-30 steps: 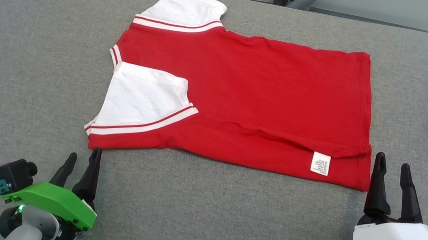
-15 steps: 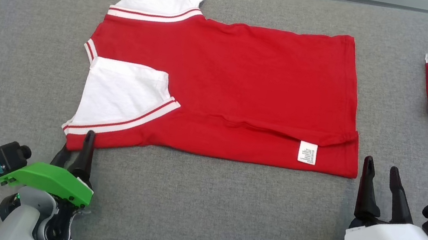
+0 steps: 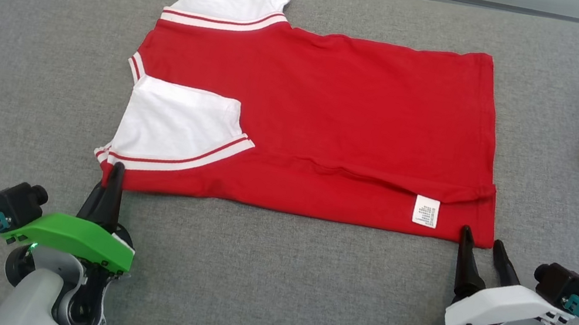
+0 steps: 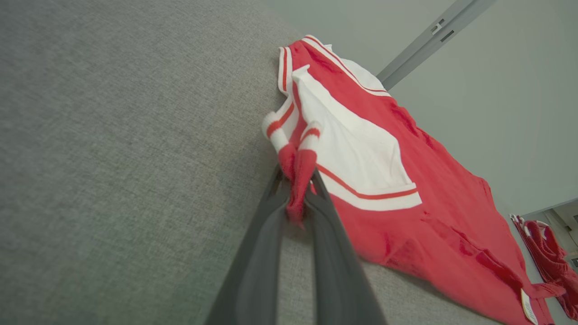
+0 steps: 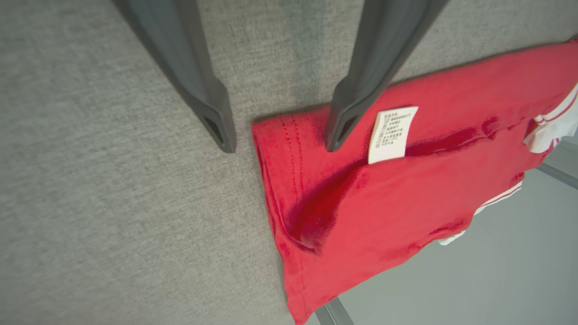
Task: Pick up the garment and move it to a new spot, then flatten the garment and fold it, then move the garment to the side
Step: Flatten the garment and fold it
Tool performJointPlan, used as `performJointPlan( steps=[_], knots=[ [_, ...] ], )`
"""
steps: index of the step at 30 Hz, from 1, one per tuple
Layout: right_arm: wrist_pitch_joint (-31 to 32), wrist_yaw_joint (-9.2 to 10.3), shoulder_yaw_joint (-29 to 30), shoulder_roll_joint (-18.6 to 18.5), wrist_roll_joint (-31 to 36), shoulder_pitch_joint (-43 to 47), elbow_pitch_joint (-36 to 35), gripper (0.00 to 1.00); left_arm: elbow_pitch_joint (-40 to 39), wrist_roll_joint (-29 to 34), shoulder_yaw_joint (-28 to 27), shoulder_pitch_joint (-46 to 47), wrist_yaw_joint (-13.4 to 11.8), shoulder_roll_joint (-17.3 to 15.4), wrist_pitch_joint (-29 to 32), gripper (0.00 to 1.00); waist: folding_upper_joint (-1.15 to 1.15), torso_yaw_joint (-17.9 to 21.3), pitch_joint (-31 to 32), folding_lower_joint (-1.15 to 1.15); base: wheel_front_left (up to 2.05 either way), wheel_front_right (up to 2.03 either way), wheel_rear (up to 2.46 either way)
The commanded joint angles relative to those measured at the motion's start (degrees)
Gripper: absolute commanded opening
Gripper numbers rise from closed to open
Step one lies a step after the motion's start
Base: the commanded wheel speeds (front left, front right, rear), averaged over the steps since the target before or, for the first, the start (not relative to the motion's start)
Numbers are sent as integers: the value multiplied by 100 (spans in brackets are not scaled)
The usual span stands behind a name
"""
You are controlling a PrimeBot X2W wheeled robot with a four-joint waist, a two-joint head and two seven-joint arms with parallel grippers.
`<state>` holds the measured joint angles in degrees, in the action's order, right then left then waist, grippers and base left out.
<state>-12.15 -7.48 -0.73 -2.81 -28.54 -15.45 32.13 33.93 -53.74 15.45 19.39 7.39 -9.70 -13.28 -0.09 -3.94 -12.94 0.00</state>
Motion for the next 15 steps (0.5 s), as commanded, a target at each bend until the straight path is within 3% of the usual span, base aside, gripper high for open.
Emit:
performJointPlan(
  steps=[1, 4, 5, 6, 9, 15],
  knots=[
    [68, -1, -14, -16, 39, -162, 248, 100, -31, 37, 53, -9, 13, -41, -41, 0, 9, -55, 17, 0, 0, 0, 0],
    [126, -1, -64, -9, 36, -297, 533, 100, -74, 59, 106, 7, 13, -36, -65, 0, 9, -86, 25, 0, 0, 0, 0],
    [125, -1, -90, -7, 27, -355, 647, 80, -102, 77, 140, 15, 13, -40, -84, 0, 9, -98, 33, 0, 0, 0, 0],
    [112, -1, -122, -6, 6, -408, 745, 39, -125, 111, 173, 18, 13, -53, -89, 0, 9, -107, 43, 0, 0, 0, 0],
    [66, -1, -234, 4, -42, -541, 973, 0, -179, 213, 251, -2, 13, -101, -130, 0, 9, -121, 94, 0, 0, 0, 0],
    [-156, -1, -176, -18, -7, -632, 898, 0, -386, 443, 283, -137, 13, -210, -175, 0, 9, -107, 289, 0, 0, 0, 0]
  ],
)
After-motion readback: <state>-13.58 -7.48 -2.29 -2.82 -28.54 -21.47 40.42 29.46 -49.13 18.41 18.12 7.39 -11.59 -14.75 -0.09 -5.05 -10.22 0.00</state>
